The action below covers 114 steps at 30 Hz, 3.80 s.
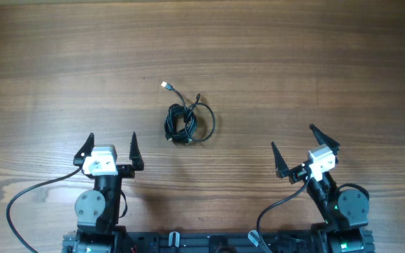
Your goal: Untangle cables
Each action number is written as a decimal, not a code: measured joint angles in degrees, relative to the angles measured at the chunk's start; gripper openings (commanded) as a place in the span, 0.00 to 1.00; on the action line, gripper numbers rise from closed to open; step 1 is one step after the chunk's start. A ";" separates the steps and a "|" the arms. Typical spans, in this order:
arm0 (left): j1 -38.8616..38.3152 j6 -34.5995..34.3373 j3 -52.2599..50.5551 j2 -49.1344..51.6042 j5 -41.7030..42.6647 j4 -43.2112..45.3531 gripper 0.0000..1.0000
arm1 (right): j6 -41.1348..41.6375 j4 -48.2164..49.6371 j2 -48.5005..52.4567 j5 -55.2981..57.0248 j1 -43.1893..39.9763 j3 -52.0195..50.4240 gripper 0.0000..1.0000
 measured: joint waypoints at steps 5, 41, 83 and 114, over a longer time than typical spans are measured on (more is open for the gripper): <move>-0.02 0.00 0.00 0.00 0.00 0.00 1.00 | 0.00 0.02 0.00 0.00 0.00 0.00 1.00; 0.00 0.00 -0.02 0.00 0.66 0.15 1.00 | 2.93 9.46 0.00 -6.49 0.00 0.00 1.00; -12.39 -9.03 75.89 77.81 20.35 -48.17 0.77 | 10.10 -55.52 78.97 -25.35 0.00 70.95 0.93; -11.17 -28.24 55.60 102.66 12.09 -18.69 0.04 | 15.69 -55.47 79.47 -16.41 0.00 70.95 0.86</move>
